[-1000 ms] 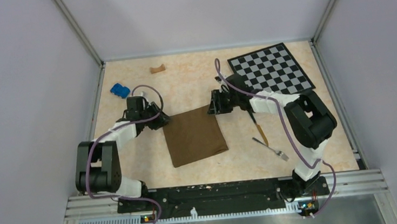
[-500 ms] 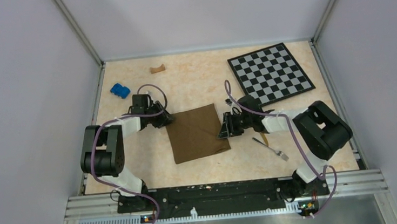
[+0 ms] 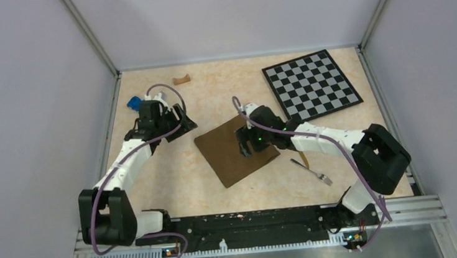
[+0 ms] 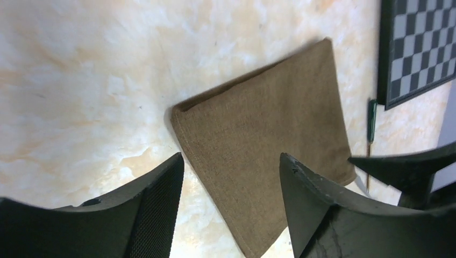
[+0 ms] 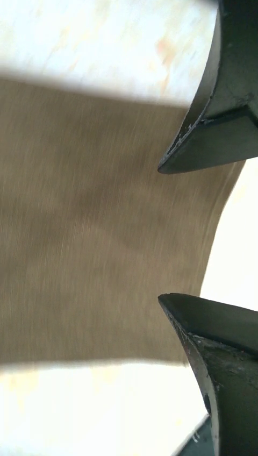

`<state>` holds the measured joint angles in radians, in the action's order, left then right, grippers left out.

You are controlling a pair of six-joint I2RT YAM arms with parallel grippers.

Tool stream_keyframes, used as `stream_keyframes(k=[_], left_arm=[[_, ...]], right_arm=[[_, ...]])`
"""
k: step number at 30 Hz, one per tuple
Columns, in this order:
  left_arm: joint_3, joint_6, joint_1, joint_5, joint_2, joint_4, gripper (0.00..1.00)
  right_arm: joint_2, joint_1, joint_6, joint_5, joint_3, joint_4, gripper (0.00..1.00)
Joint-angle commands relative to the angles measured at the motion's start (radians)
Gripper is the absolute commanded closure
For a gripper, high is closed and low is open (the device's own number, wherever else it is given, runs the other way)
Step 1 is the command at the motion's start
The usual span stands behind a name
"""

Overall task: Fold the napkin into a case and place the utensils inside
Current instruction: Smooth out the lower triangle-folded napkin at the center of the board, then fold the lower triangle-folded napkin at the center of the board.

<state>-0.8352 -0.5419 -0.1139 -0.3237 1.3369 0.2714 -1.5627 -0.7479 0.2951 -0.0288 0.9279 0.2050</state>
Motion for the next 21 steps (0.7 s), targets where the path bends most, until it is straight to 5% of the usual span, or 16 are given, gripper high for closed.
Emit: stream_keyframes(k=[1, 8, 16, 21], left_arm=[[-0.069, 0.089, 0.030, 0.120, -0.116, 0.147, 0.26], [-0.040, 0.093, 0.100, 0.175, -0.196, 0.170, 0.21], [0.050, 0.041, 0.187, 0.080, -0.259, 0.097, 0.20], [0.063, 0.048, 0.200, 0.060, -0.259, 0.091, 0.21]], right_arm=[[-0.049, -0.156, -0.001, -0.044, 0.121, 0.066, 0.17], [-0.254, -0.366, 0.049, 0.094, 0.356, 0.250, 0.16], [-0.394, -0.437, 0.045, 0.139, 0.482, 0.377, 0.36], [-0.444, -0.449, 0.037, 0.175, 0.513, 0.406, 0.37]])
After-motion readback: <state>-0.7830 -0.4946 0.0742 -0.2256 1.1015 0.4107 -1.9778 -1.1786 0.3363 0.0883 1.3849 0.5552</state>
